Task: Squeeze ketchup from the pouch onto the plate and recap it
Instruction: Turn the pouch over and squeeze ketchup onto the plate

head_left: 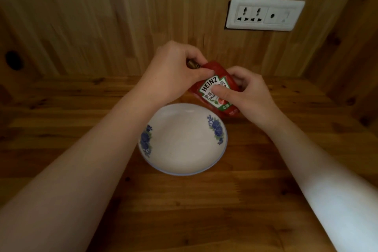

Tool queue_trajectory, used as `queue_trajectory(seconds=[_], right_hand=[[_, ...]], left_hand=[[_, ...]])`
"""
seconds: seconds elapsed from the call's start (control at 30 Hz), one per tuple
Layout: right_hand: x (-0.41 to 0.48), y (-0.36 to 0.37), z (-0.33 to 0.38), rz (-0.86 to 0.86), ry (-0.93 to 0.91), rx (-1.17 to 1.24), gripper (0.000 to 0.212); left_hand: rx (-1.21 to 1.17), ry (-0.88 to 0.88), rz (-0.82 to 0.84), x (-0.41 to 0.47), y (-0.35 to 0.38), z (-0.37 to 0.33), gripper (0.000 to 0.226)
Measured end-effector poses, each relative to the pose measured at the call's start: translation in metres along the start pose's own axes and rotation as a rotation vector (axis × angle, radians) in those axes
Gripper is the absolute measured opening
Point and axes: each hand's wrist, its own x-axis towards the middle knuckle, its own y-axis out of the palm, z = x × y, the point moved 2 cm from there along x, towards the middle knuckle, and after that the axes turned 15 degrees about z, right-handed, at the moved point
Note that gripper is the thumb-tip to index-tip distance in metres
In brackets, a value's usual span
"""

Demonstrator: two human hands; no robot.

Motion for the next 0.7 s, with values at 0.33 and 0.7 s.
queue_trajectory(seconds=[0.33, 0.7], right_hand=[[0.006, -0.001, -0.021, 0.111, 0.052, 0.657, 0.071], [0.015, 0.016, -0.027, -0.025, 0.083, 1.039, 0.023]], left_hand=[[-0.402, -0.108, -0.174, 0.004, -0.006, 0.016, 0.015], [-0.561, -0.166, 0.017, 0.002, -0.01, 0.023, 0.017]])
